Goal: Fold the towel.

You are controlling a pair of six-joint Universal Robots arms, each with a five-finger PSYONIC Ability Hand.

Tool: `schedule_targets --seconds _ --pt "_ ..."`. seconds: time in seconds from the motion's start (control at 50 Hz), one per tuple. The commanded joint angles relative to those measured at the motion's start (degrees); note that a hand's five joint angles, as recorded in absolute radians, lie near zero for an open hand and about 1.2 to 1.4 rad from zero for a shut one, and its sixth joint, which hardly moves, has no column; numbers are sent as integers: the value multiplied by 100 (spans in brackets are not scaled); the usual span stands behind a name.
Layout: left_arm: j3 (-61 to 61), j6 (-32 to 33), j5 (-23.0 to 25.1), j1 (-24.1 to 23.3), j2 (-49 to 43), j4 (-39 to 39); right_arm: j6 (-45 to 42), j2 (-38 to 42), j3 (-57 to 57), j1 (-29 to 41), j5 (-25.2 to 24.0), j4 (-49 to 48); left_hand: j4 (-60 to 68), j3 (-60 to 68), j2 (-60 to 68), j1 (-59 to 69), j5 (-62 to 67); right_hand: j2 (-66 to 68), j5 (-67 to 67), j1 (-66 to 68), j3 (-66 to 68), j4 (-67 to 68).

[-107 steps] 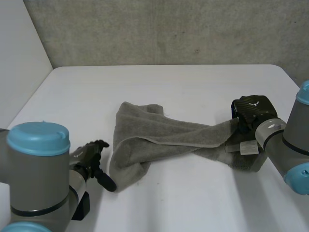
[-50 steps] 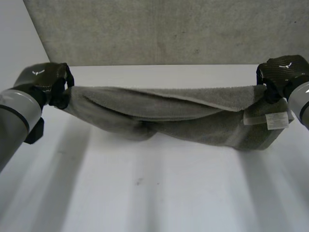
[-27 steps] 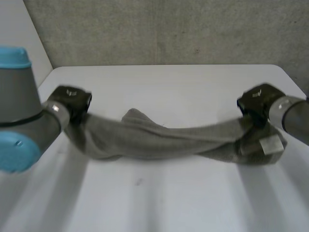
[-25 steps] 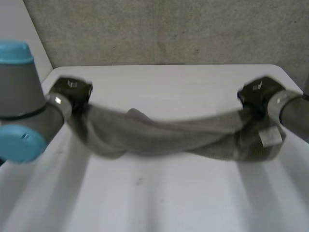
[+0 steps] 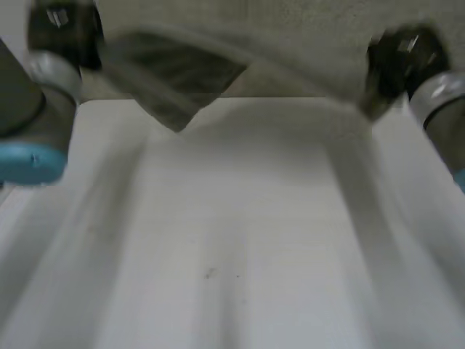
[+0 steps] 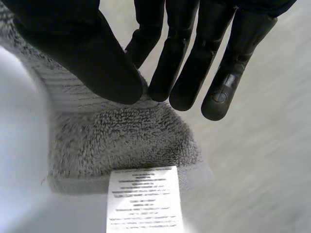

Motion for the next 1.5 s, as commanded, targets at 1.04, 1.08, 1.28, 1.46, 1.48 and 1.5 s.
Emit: schedule_targets --seconds 1.04,1.08,1.28,1.46,1.48,1.5 --pt "-1736 152 260 -168 -185 -125 990 -308 4132 524 133 -1588 1025 1029 1020 1116 1069 -5701 -5681 -6695 -5704 -5716" --pt "-1727 134 260 -150 -176 -134 990 -89 4062 551 134 -1684 1025 1029 1020 1116 1069 -5534 -5514 -6528 -5537 -5549" --pt "-1639 29 260 -89 -158 -134 990 362 3832 516 459 -2608 1025 1029 1020 1116 1069 -2252 -2232 -3246 -2255 -2267" --pt "-1613 -24 251 8 -158 -134 990 99 3806 44 969 -2767 1025 1029 1020 1116 1069 -1075 -1055 -2068 -1078 -1090" --pt "-1604 -24 251 17 -158 -142 990 55 3797 -159 951 -2679 1025 1029 1020 1116 1069 -1108 -1088 -2102 -1111 -1123" --pt "-1604 -24 251 17 -158 -142 990 54 3797 -161 951 -2678 1025 1029 1020 1116 1069 -1109 -1088 -2102 -1111 -1123"
